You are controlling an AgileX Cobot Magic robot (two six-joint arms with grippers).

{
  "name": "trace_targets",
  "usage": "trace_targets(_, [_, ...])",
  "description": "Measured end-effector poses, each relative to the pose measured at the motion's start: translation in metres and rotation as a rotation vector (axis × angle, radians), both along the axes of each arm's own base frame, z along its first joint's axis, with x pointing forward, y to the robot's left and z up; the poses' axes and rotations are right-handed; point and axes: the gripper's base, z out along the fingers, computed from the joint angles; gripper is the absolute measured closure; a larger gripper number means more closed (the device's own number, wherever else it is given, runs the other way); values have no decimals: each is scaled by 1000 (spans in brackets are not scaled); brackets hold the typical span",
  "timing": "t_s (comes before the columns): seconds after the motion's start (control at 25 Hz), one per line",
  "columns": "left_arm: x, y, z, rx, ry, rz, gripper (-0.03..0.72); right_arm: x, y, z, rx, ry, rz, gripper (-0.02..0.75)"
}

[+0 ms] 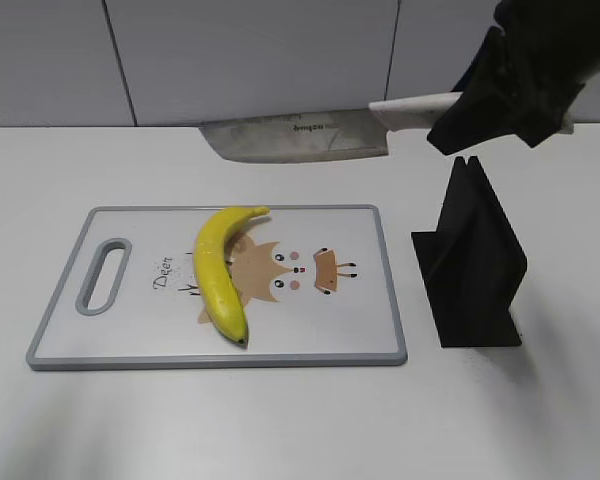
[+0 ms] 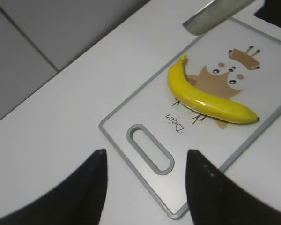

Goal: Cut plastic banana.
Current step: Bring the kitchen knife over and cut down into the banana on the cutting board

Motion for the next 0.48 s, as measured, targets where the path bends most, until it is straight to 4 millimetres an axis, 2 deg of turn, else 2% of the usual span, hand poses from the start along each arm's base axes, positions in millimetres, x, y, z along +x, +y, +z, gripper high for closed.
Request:
trace_targets(0.28, [72, -37, -7, 96, 73, -260, 168, 11, 18, -6, 118, -14, 174, 555])
trace_targets(0.48, [106, -72, -25, 141, 123, -398, 168, 16, 23, -16, 146, -3, 215, 555])
